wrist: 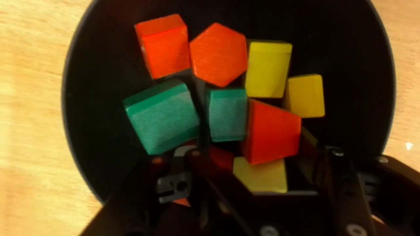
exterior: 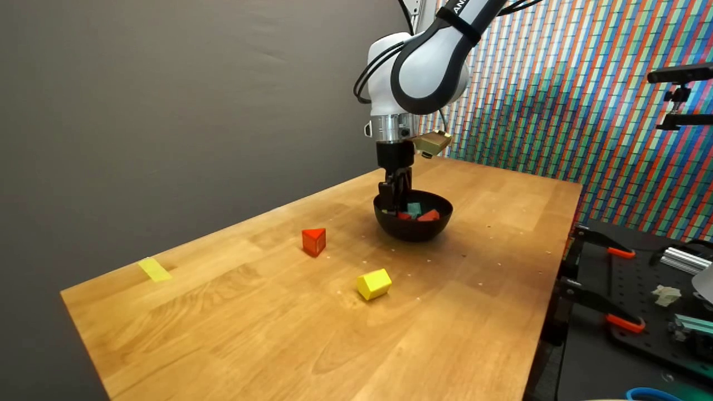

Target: Take the blocks out of the bowl and place them on the table

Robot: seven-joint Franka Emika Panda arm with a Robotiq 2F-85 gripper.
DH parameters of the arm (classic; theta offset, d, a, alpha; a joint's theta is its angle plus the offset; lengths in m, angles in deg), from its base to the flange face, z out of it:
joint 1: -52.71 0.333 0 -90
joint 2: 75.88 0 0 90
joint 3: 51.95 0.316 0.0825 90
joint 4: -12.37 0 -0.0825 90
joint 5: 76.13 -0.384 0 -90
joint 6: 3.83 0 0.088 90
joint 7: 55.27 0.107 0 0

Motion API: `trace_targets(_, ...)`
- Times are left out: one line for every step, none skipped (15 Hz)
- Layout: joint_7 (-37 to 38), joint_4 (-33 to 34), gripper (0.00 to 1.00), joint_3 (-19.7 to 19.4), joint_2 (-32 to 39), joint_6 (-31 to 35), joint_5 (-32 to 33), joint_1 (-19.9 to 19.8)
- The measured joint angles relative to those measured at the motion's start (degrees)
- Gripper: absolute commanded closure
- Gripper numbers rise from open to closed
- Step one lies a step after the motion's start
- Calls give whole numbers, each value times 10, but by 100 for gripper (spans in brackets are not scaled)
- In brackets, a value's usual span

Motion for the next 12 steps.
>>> trace_targets(0,0,62,0,0,0,2,1)
trace_targets(0,0,62,-1,0,0,3,1)
trace_targets(0,0,62,-1,0,0,3,2)
trace_targets(1,0,62,-1,0,1,4,2)
trace_targets(2,-1,62,-2,-1,2,6,3)
trace_targets(4,-3,62,-3,-4,3,10,4)
trace_targets(4,-5,62,-3,-9,3,11,4)
trace_targets(4,-9,62,-3,-19,4,11,4)
trace_targets(4,-17,62,-2,-34,7,11,4)
trace_targets(5,-29,62,-3,-54,11,11,4)
trace_targets(5,-43,62,-3,-78,18,9,2)
trace_targets(9,-60,62,-4,-105,26,8,-1)
